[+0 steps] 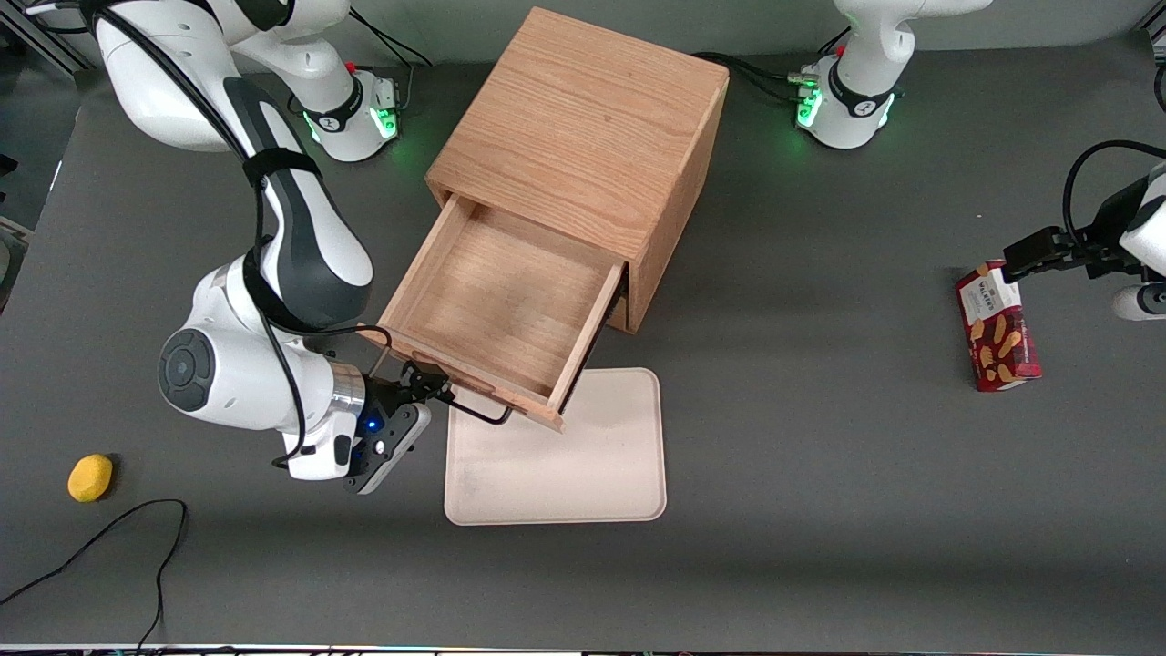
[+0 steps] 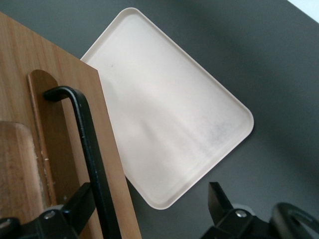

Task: Open upper drawer
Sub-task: 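Keep pulling the drawer handle further out with the right gripper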

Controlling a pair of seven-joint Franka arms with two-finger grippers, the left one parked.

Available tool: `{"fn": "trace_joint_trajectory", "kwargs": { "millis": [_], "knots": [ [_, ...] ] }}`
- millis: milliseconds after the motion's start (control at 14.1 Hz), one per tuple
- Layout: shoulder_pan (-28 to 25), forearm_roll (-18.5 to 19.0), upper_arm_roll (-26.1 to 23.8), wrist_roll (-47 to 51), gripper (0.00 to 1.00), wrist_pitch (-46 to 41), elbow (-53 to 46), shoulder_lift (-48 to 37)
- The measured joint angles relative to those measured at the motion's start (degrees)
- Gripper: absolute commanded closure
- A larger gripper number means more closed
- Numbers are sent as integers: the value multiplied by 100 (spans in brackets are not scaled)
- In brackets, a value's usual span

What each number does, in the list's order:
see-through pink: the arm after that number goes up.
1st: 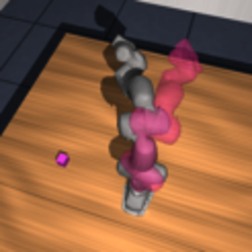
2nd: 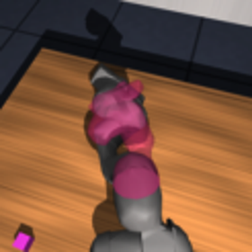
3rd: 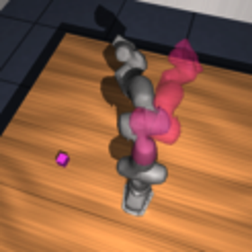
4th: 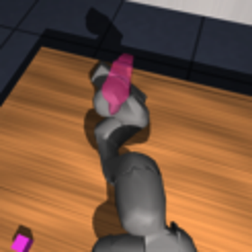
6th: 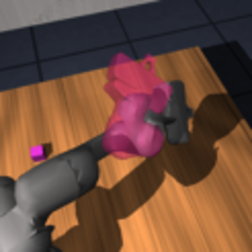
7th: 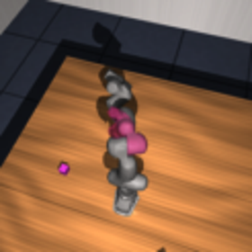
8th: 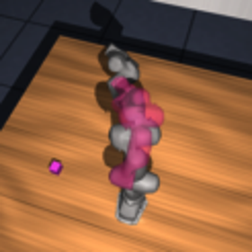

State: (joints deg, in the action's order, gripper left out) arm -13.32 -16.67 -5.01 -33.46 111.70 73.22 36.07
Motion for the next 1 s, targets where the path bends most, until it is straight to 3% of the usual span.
{"fn": "trace_joint_trajectory", "kwargs": {
  "millis": [996],
  "knots": [
    [129,-7,-1,-497,0,322,-76,97]
  ]
}}
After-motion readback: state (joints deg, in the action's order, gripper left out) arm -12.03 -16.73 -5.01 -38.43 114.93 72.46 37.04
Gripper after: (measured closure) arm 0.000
